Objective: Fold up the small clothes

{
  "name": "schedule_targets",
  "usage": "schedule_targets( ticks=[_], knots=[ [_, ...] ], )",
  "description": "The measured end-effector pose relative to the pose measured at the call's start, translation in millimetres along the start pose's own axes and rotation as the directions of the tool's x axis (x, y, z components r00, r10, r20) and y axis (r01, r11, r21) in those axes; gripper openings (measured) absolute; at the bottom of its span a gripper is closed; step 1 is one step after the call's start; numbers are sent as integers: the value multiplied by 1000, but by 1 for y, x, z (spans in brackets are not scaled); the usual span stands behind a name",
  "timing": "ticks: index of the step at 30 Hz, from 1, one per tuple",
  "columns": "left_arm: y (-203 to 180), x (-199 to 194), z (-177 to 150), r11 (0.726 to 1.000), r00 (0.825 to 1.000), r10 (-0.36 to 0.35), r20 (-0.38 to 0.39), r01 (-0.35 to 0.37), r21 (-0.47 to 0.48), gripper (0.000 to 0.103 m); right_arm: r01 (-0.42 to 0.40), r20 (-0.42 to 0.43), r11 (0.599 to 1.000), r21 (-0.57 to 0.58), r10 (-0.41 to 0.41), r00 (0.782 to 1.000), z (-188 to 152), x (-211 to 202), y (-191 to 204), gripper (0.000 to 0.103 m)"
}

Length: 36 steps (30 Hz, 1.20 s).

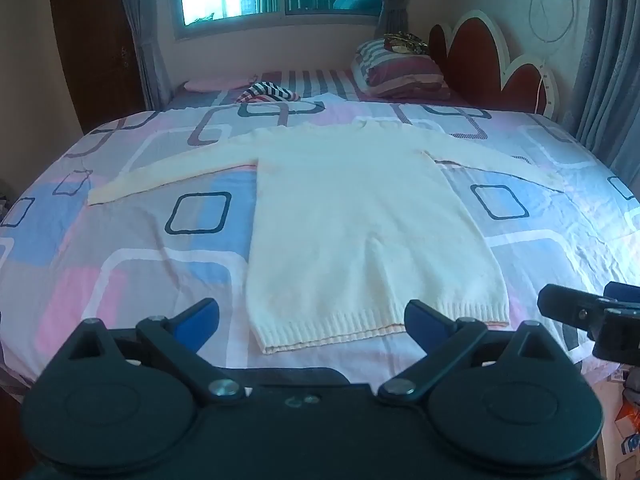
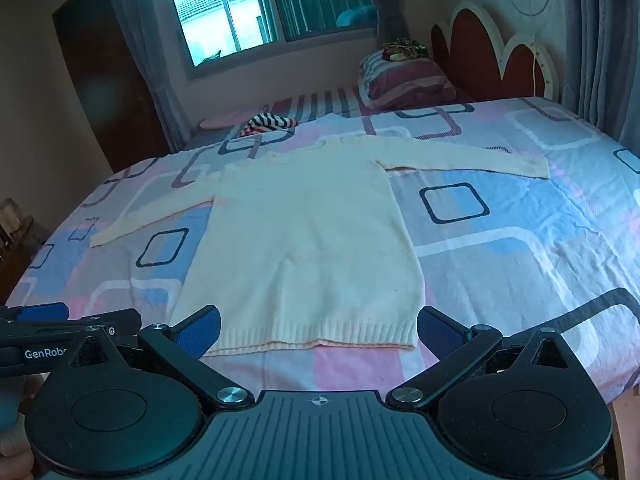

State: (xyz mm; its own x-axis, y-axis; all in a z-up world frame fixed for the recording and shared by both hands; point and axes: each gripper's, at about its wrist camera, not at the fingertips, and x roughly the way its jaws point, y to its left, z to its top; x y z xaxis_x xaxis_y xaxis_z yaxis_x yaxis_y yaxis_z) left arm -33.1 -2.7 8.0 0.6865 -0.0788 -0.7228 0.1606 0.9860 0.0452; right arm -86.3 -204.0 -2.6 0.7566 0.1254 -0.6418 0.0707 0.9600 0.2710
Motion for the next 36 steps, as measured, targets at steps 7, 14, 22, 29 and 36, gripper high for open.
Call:
schedule_targets(
  ticks=[7, 14, 22, 29, 36],
  knots=[
    [1, 0, 0, 1000, 1000, -1, 0, 1, 0, 99, 0, -1, 1000, 5, 0, 1000, -1, -1, -3, 103],
    [0, -1, 1, 1000, 1000, -2, 2, 2, 7, 99, -6, 1, 1000, 0, 6, 1000, -1, -1, -4, 103],
    [-3, -3, -1, 1000, 1000, 3, 9, -3, 14, 99, -7, 9, 1000, 4, 7, 1000, -1, -4, -2, 103],
    [-4, -2, -1, 1000, 1000, 8, 7, -8, 13, 99, -7, -1, 1000, -1, 7, 1000, -1, 0, -2, 103],
    [-4, -1, 0, 1000, 1000, 8, 5, -8, 7, 99, -16, 7, 1000, 2, 16, 1000, -2, 1, -2, 103]
  ],
)
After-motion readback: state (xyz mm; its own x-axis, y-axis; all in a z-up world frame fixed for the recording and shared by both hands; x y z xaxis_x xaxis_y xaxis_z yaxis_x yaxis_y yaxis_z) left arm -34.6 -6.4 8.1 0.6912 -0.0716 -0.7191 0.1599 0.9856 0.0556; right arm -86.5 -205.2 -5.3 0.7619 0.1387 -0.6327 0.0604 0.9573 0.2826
